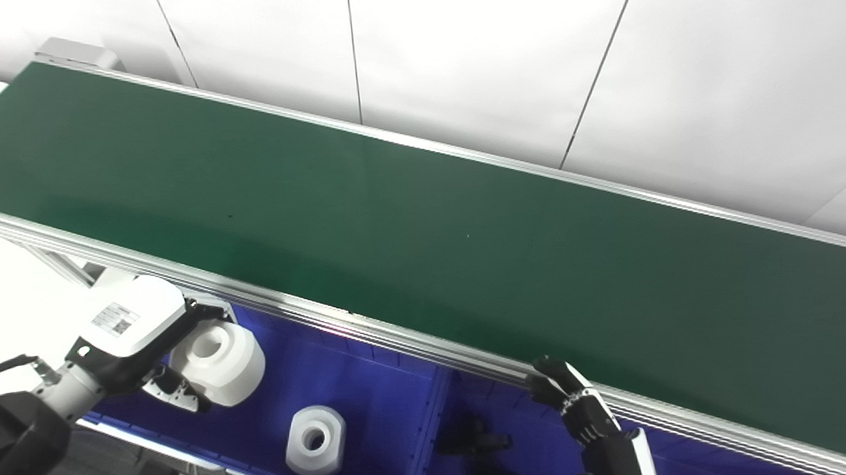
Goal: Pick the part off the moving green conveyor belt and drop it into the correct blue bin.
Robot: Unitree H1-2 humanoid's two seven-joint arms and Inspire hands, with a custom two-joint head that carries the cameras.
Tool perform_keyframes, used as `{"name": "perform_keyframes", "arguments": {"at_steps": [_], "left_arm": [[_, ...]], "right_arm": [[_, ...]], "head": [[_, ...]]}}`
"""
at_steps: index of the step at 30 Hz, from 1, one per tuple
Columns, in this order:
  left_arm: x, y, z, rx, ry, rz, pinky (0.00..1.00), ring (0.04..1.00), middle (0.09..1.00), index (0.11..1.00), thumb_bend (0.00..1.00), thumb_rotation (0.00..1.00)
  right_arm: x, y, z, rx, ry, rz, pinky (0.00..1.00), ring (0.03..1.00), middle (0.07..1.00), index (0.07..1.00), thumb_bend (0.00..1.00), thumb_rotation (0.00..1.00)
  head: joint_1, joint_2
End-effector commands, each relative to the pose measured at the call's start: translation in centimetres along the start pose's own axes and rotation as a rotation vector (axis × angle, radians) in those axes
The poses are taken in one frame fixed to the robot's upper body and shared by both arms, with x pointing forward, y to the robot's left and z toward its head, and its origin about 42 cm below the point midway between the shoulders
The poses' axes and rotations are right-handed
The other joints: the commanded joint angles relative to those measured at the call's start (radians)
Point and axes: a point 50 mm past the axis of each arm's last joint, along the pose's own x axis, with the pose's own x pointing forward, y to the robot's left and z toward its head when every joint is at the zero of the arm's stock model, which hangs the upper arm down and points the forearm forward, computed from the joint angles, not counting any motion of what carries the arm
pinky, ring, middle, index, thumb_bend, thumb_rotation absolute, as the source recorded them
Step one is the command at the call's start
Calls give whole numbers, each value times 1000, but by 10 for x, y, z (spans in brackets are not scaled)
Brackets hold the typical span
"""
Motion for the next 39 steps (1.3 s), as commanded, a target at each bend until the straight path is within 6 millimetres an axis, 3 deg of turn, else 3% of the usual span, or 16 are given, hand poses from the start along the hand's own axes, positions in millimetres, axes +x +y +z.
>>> {"name": "perform_keyframes", "arguments": {"at_steps": [1, 9, 10, 12, 13, 14, 15, 17, 28, 39], "left_arm": [[-2, 8, -2, 19, -33, 19, 398, 419, 510, 515, 500, 0], [0, 0, -4, 58, 19, 13, 416, 458, 514, 492, 513, 0], [-1, -1, -3, 75, 36, -1, 437, 507, 585, 494, 515, 52], [-2, -3, -2, 91, 57, -12, 474, 563, 646, 497, 514, 83], [-3, -4, -2, 95, 61, -10, 584, 666, 720, 643, 784, 479], [-4, -5, -1, 95, 61, -5, 592, 674, 725, 654, 804, 507], [-4, -5, 0, 95, 60, -2, 629, 704, 753, 692, 855, 621], [-5, -6, 1, 88, 53, 0, 653, 727, 778, 726, 896, 746], [-7, 0, 4, 45, 10, 1, 648, 733, 792, 746, 869, 878], [-4, 17, 23, -14, -94, 105, 617, 710, 767, 721, 866, 952]], "right_arm": [[4, 1, 10, -6, -62, -5, 755, 799, 844, 844, 794, 882], [5, 3, 12, -12, -65, -3, 758, 803, 847, 846, 809, 891], [5, 3, 12, -10, -66, -4, 756, 801, 846, 846, 811, 891], [5, 4, 13, -8, -68, -6, 759, 803, 847, 846, 816, 888], [5, 4, 13, -7, -68, -7, 759, 802, 845, 844, 811, 883], [5, 4, 13, -7, -69, -8, 759, 802, 845, 844, 810, 882], [5, 4, 13, -6, -70, -9, 759, 801, 845, 845, 803, 882], [5, 4, 13, -5, -68, -4, 768, 807, 850, 850, 809, 887], [6, 3, 13, -7, -70, -7, 759, 803, 845, 845, 793, 879], [7, 5, 11, -11, -63, -6, 757, 803, 847, 846, 795, 889]], "head": [[-1, 1], [-2, 5], [-3, 5], [-4, 6], [-4, 6], [-4, 6], [-4, 6], [-4, 6], [-9, 5], [-33, -1]]}}
